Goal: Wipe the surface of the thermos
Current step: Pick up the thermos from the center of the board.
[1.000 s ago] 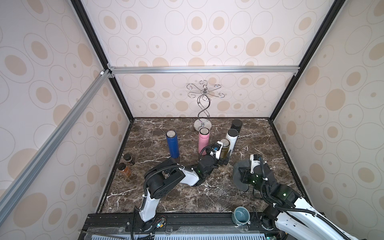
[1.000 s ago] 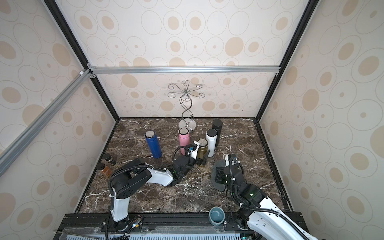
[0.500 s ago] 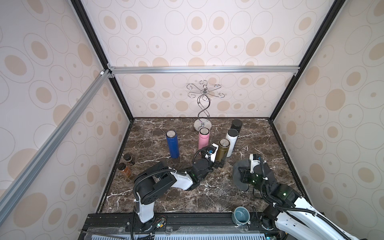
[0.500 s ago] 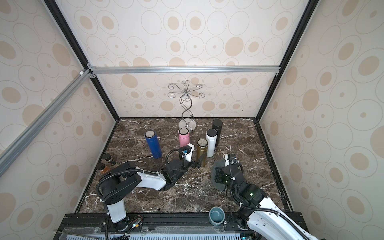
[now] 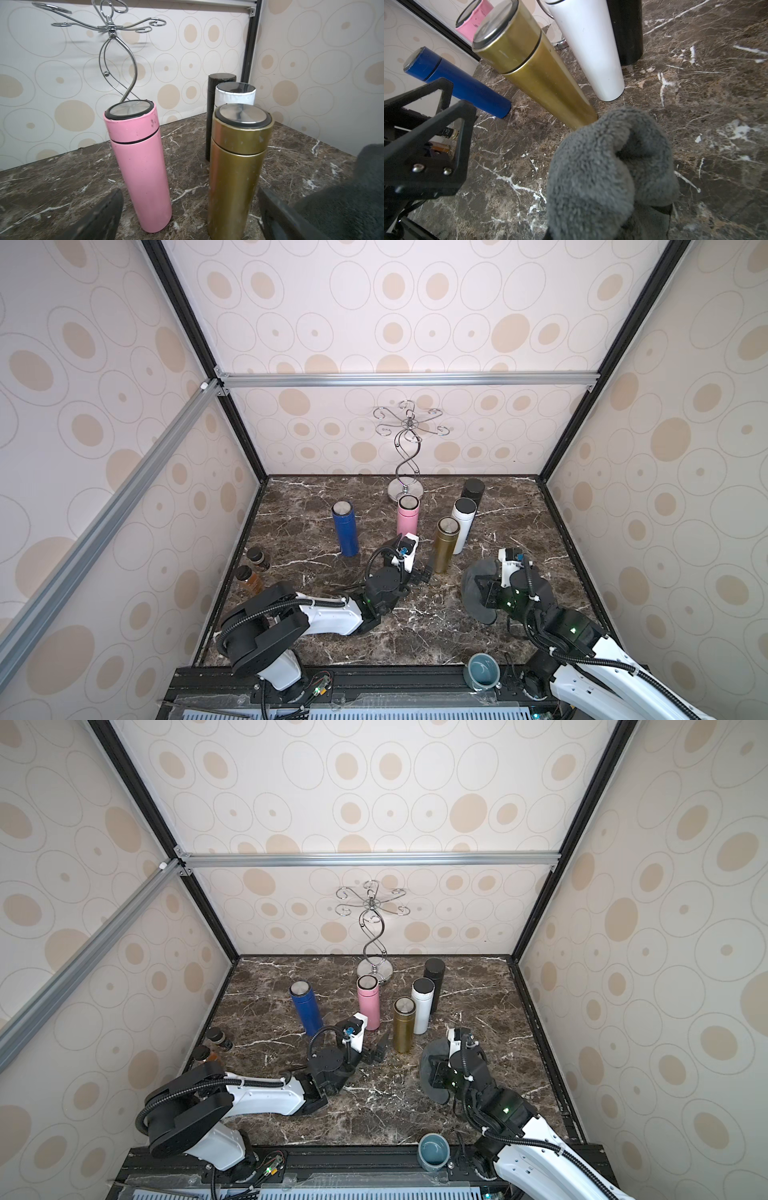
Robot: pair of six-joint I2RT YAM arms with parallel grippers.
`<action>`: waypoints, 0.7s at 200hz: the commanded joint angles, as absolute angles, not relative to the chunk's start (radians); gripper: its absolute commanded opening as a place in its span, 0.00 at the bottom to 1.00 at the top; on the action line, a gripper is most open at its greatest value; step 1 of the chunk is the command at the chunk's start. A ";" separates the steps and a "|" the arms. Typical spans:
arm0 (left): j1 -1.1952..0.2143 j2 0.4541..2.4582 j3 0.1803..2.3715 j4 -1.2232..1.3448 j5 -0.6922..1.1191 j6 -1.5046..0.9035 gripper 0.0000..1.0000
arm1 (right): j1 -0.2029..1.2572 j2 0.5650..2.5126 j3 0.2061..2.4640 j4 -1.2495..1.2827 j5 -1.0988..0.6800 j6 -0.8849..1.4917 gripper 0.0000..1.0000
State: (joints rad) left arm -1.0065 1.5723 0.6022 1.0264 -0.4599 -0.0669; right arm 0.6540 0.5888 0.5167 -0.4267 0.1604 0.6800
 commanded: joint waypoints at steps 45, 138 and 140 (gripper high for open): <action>-0.910 1.635 0.699 0.932 -0.499 -0.121 1.00 | 0.649 0.616 0.549 -0.426 0.145 0.695 0.00; -0.800 1.775 0.782 1.040 -0.388 -0.120 1.00 | 0.650 0.674 0.570 -0.399 0.141 0.680 0.00; -0.798 1.779 0.785 1.040 -0.387 -0.122 1.00 | 0.649 0.676 0.571 -0.400 0.140 0.680 0.00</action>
